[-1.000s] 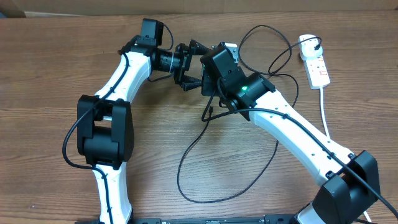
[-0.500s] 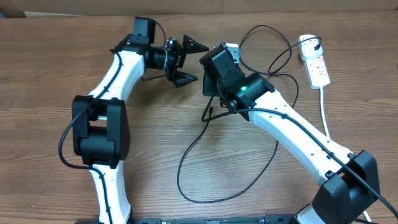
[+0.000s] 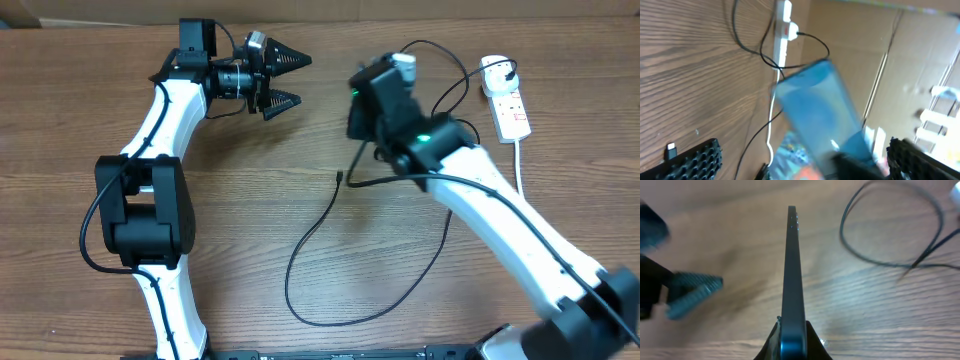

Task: Plug charger to phone and switch on socket
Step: 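Lift the phone with the right gripper and pull the left arm back, then move the left gripper to the phone's far end held by the right gripper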

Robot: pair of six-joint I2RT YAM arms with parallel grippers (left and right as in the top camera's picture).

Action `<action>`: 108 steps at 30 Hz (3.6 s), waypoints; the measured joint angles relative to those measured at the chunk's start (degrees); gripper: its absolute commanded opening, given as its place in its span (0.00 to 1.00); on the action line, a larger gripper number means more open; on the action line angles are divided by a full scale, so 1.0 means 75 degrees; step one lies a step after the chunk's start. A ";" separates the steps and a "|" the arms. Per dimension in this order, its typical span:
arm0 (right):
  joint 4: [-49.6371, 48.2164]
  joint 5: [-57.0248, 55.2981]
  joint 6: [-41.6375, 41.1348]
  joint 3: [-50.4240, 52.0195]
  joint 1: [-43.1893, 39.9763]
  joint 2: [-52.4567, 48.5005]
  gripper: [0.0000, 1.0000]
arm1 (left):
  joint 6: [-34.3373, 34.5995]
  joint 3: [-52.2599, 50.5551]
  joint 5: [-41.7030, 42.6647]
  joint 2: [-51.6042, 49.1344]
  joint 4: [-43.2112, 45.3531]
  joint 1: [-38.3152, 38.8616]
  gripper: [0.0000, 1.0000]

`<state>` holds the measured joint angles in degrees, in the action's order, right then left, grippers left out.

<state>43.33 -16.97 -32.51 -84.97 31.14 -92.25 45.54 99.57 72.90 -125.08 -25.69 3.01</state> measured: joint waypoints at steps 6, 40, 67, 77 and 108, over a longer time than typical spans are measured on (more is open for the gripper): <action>0.0178 0.0627 -0.0082 0.0000 -0.0822 0.0935 0.04 | -0.0772 0.0000 -0.0452 0.1017 -0.0714 0.0000 1.00; -0.0577 0.3695 -0.1929 0.0003 -0.1859 0.0973 0.04 | -0.2302 -0.1311 -0.8326 0.4948 -0.6105 0.0676 0.98; -0.0825 0.3809 -0.2069 0.0003 -0.1897 0.0874 0.04 | -0.1973 -0.5109 -0.9425 1.0940 -0.4033 0.0691 1.00; -0.0863 0.4465 -0.2186 0.0003 -0.1897 0.0874 0.04 | 0.0239 -0.5948 -0.8775 0.9987 0.0335 0.0691 1.00; -0.1597 0.5339 -0.5447 0.0003 -0.1489 0.0863 0.04 | 0.7670 -0.6123 -0.5088 0.5316 0.6930 0.0933 0.80</action>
<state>31.35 23.07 -73.36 -84.95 19.97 -85.78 103.07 53.65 34.74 -85.21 26.28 10.00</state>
